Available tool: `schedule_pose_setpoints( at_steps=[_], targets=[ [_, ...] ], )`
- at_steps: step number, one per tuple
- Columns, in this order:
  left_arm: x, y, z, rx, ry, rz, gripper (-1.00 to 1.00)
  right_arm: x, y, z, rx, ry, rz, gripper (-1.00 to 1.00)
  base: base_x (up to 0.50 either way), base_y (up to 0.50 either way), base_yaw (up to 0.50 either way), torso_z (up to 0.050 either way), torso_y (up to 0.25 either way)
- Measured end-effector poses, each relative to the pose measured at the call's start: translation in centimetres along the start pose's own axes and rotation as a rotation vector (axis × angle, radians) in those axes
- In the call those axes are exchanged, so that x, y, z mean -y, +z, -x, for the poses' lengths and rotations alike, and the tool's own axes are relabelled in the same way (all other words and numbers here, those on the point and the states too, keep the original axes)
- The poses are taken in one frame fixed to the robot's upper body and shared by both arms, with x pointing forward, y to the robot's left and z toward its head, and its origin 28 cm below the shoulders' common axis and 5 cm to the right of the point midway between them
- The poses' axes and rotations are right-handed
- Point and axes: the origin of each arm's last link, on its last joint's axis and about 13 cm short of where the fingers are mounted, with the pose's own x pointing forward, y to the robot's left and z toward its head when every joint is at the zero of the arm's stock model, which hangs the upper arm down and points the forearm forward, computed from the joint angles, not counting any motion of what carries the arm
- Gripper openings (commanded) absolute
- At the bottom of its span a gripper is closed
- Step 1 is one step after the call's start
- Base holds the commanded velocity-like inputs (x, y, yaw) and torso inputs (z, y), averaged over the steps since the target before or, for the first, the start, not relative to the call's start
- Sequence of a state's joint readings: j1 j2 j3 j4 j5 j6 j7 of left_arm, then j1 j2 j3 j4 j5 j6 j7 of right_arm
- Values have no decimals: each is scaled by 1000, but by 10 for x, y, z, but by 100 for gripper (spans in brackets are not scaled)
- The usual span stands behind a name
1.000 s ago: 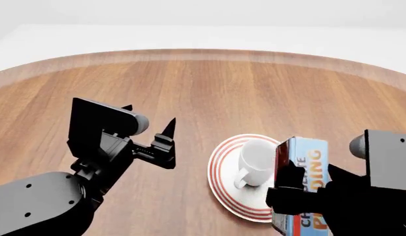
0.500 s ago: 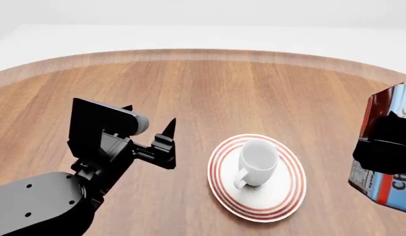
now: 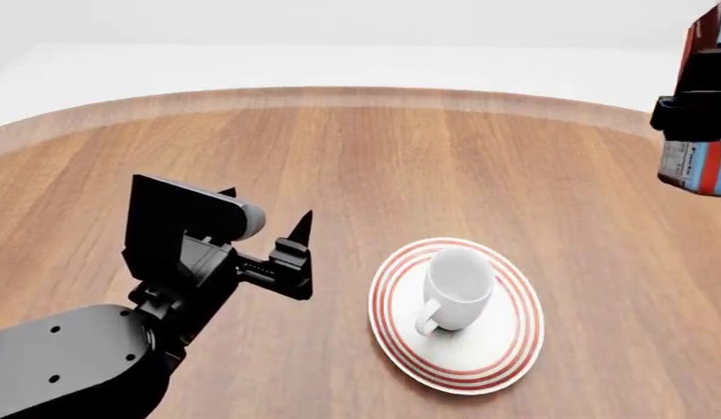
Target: Pick up the white mug and put it on the plate, and put the chocolate pudding to the right of the plate.
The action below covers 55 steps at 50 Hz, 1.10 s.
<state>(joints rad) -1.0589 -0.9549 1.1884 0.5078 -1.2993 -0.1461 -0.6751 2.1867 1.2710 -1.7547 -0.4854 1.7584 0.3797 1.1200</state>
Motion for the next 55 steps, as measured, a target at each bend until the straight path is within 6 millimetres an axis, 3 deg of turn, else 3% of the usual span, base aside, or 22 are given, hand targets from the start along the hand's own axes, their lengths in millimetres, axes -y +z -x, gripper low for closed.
schedule_pose_setpoints(
  at_steps=[14, 22, 40, 55],
  targets=[
    [-1, -3, -1, -12, 5, 4, 100, 7, 13, -76, -70, 157, 209, -100, 0, 0, 0, 0, 0],
    [-1, -4, -1, -18, 8, 4, 100, 16, 20, -106, -194, 250, 319, -100, 0, 0, 0, 0, 0],
    [-1, -6, -3, -30, 8, 5, 100, 38, 16, -139, -446, 225, 326, -100, 0, 0, 0, 0, 0],
    [-1, -10, -5, -40, 7, 9, 100, 34, -27, -148, -594, 282, 239, -100, 0, 0, 0, 0, 0]
  ],
)
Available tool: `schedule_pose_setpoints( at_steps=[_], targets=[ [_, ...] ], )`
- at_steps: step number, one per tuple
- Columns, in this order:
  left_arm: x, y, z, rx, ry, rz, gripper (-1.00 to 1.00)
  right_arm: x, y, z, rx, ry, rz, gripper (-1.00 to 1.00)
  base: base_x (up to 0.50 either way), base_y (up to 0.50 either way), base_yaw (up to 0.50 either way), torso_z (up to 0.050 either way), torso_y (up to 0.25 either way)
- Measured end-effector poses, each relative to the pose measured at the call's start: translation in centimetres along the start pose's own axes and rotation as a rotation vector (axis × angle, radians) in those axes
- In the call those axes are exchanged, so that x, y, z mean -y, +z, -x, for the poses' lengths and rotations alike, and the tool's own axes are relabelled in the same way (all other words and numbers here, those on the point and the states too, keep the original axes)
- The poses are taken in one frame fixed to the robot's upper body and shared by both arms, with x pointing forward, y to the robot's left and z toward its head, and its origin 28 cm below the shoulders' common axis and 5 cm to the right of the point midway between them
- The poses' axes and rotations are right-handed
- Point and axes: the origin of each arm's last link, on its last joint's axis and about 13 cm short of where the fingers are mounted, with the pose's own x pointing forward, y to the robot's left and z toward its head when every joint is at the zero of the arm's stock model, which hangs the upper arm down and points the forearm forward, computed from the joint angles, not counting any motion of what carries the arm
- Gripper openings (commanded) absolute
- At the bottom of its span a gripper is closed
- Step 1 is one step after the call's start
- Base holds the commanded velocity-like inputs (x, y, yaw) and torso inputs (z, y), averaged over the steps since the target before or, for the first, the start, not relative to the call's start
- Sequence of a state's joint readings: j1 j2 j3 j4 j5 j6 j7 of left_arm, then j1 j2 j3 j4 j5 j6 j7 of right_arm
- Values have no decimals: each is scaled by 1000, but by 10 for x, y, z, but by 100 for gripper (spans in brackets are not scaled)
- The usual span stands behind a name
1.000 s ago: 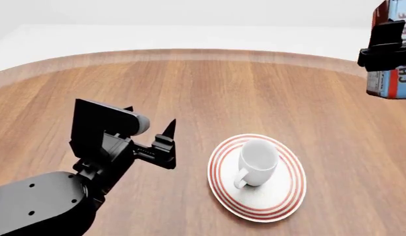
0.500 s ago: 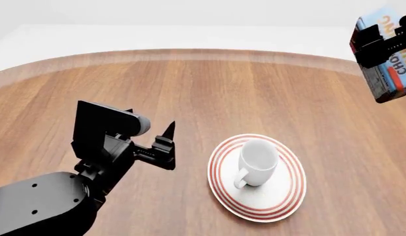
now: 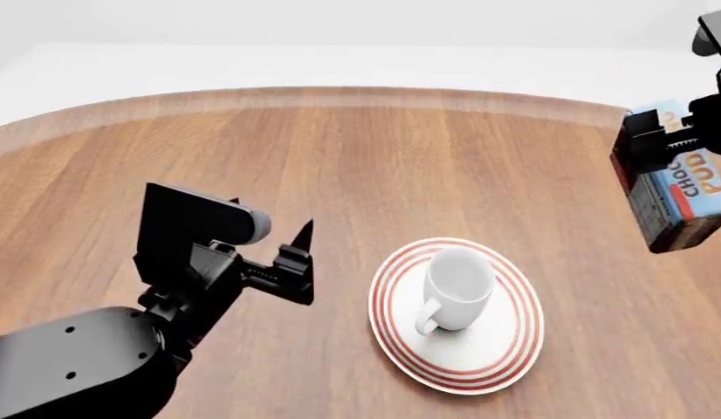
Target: Pick up the white mug and put it on the plate, and put the chocolate pudding to the right of the plate.
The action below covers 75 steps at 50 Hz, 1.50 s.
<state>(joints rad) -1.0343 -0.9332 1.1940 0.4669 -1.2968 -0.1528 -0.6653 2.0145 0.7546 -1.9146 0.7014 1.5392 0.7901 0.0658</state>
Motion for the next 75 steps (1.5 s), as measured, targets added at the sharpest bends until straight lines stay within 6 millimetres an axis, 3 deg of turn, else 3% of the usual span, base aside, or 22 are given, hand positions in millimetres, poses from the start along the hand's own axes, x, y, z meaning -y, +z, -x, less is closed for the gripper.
schedule_pose_setpoints(
  at_steps=[14, 29, 55, 75],
  targets=[
    [0, -4, 0, -9, 2, 7, 100, -2, -33, -23, 3, 110, -249, -100, 0, 0, 0, 0, 0],
    [0, -7, 0, -17, 4, 12, 100, 4, -64, -40, -46, 81, -409, -100, 0, 0, 0, 0, 0],
    [1, -10, -1, -23, 7, 15, 100, -6, -79, -62, -149, 20, -235, -100, 0, 0, 0, 0, 0],
    [2, -10, -1, -29, 8, 11, 100, -3, -107, -70, -201, 3, -239, -100, 0, 0, 0, 0, 0]
  ],
)
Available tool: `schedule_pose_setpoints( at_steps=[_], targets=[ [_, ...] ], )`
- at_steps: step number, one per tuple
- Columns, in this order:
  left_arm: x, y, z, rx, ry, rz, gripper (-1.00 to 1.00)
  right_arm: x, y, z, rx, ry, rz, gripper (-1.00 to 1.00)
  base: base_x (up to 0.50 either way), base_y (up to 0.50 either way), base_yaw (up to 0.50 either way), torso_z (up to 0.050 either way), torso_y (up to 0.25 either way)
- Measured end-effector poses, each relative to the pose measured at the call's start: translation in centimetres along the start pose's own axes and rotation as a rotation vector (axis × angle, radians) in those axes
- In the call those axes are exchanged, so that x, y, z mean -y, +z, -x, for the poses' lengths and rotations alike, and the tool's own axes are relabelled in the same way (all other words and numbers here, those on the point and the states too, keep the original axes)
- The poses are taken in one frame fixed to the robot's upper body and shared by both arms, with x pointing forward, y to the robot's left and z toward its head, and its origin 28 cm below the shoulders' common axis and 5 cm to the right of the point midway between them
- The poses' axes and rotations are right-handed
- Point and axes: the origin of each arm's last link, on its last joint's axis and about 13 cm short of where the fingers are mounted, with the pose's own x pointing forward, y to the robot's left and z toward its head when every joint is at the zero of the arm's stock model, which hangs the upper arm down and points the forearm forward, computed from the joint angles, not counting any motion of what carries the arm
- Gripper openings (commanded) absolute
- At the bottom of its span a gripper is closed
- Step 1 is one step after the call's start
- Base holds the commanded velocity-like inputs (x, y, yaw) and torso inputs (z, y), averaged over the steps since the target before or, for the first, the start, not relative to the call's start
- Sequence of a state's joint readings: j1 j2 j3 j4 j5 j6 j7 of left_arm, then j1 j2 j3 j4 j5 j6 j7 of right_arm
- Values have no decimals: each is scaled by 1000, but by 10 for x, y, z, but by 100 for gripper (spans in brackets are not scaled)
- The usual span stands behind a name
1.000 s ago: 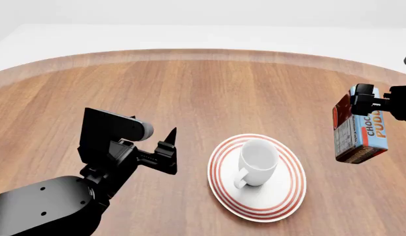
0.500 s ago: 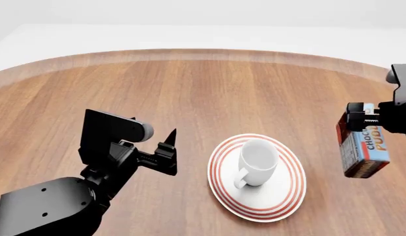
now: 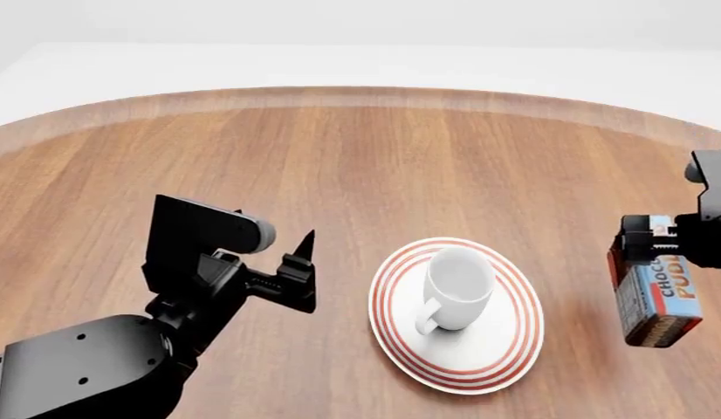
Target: Pick up the white mug and put it on the plate, and put the chocolate pudding to the right of the plate.
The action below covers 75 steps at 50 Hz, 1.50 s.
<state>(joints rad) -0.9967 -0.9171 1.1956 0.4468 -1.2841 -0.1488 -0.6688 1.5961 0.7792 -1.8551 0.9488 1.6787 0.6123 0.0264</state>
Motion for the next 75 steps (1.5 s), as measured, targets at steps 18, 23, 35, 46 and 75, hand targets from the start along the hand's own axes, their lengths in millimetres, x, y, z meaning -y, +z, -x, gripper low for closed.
schedule_pose_setpoints(
  at_steps=[18, 23, 35, 46, 75],
  targets=[
    [1, 0, 0, -6, 1, -4, 100, 9, -21, -13, -17, -10, -49, -100, 0, 0, 0, 0, 0],
    [2, -1, -1, -8, 1, -5, 100, 12, -26, -16, -22, -18, -61, -100, 0, 0, 0, 0, 0],
    [3, -2, -2, -14, -1, -5, 100, 13, -35, -23, -32, -28, -68, 100, 0, 0, 0, 0, 0],
    [3, -4, -2, -18, -1, -3, 100, 13, -41, -28, -40, -28, -58, 100, 0, 0, 0, 0, 0],
    [4, -4, -2, -16, -7, 3, 100, 17, 0, 14, 51, -64, 28, 100, 0, 0, 0, 0, 0]
  ],
)
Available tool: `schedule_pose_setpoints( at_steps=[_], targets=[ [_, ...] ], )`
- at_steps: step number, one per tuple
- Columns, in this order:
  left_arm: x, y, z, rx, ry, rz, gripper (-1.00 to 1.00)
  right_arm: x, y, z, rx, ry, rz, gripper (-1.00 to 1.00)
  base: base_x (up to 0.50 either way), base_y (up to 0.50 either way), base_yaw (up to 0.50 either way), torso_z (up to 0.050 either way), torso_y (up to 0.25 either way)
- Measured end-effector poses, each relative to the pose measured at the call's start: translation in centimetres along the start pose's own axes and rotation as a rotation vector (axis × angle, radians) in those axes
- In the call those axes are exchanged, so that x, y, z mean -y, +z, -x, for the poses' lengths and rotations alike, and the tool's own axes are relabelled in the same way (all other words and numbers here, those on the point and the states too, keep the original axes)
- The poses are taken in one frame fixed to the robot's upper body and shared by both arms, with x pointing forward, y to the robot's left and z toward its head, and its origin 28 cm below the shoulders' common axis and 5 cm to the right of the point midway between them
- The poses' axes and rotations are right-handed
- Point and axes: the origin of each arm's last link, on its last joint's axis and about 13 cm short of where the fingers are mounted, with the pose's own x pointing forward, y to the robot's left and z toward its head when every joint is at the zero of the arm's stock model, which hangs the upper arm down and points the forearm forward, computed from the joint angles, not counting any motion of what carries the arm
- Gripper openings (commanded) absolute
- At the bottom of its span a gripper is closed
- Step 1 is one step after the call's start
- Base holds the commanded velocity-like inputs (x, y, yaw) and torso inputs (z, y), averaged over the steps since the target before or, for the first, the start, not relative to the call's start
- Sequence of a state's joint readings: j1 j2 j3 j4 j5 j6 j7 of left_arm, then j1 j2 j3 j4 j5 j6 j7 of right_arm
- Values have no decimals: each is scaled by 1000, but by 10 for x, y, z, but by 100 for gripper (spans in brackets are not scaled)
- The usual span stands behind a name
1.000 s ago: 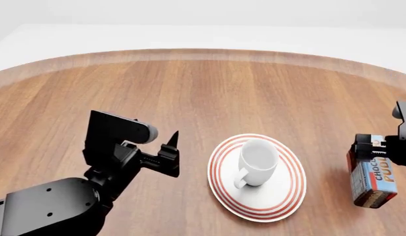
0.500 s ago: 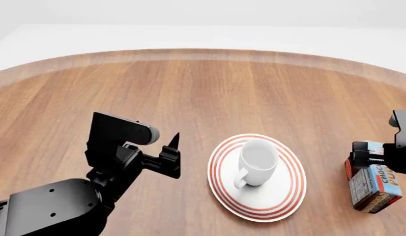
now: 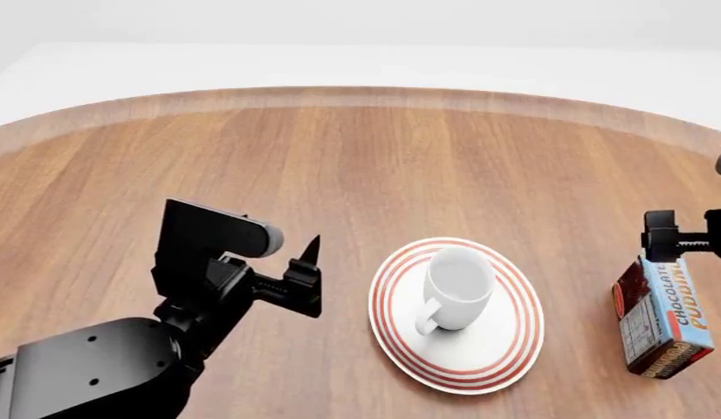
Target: Pick up the white mug and put it on the plate, and put the chocolate pudding to the right of the plate.
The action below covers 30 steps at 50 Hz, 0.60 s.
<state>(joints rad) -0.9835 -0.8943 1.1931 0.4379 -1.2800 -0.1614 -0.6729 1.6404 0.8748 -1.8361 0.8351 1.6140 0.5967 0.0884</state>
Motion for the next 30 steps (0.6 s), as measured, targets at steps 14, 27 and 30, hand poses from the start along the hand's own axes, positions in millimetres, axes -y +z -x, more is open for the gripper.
schedule_pose_setpoints(
  at_steps=[14, 27, 30],
  targets=[
    [0, 1, 3, 8, 1, 1, 100, -4, 43, 59, 208, 20, 141, 100, 0, 0, 0, 0, 0],
    [-1, 1, 4, 15, 1, 0, 100, -11, 45, 110, 401, 32, 277, 100, 0, 0, 0, 0, 0],
    [-1, 1, 5, 17, 2, 0, 100, -12, 42, 120, 443, 33, 305, 100, 0, 0, 0, 0, 0]
  ],
)
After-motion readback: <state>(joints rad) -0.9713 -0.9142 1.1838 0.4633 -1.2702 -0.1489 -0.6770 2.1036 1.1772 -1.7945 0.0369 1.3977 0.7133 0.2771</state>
